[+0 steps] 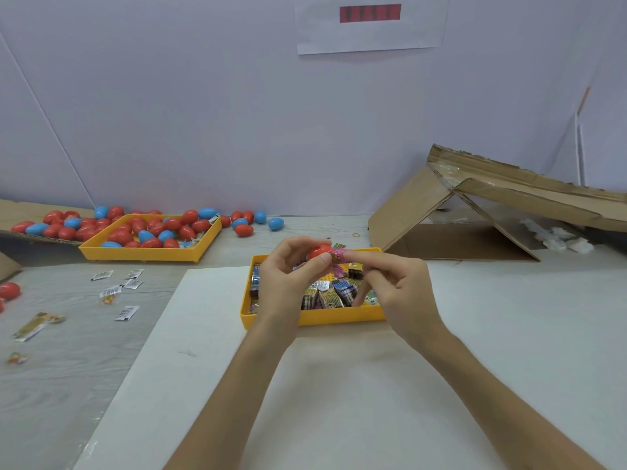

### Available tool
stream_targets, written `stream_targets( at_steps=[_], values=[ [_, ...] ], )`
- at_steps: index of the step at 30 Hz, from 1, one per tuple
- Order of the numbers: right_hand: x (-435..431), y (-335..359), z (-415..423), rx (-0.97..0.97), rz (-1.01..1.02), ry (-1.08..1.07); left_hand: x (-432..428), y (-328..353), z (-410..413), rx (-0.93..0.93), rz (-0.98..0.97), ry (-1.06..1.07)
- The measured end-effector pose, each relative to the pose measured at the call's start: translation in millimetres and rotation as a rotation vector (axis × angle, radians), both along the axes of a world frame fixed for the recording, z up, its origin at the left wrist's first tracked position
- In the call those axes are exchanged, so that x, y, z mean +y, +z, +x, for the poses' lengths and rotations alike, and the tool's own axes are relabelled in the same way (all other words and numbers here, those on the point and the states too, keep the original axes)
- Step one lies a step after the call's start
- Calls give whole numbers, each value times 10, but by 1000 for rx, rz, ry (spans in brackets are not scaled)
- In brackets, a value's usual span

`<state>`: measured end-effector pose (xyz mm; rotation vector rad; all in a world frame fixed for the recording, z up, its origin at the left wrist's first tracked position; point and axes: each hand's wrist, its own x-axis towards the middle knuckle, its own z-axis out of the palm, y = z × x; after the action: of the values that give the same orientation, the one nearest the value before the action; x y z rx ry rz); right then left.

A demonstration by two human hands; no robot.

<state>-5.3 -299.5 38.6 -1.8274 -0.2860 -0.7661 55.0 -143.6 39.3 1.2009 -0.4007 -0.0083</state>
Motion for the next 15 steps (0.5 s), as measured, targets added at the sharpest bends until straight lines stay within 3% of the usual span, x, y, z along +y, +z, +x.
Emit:
stream_targets(
  at_steps=[5,15],
  values=[
    [-17,24,-52,-251,-9,-184,60,11,41,89,-70,37],
    [13,23,27,-109,-138,-161,5,10,-13,4,-24,28]
  ],
)
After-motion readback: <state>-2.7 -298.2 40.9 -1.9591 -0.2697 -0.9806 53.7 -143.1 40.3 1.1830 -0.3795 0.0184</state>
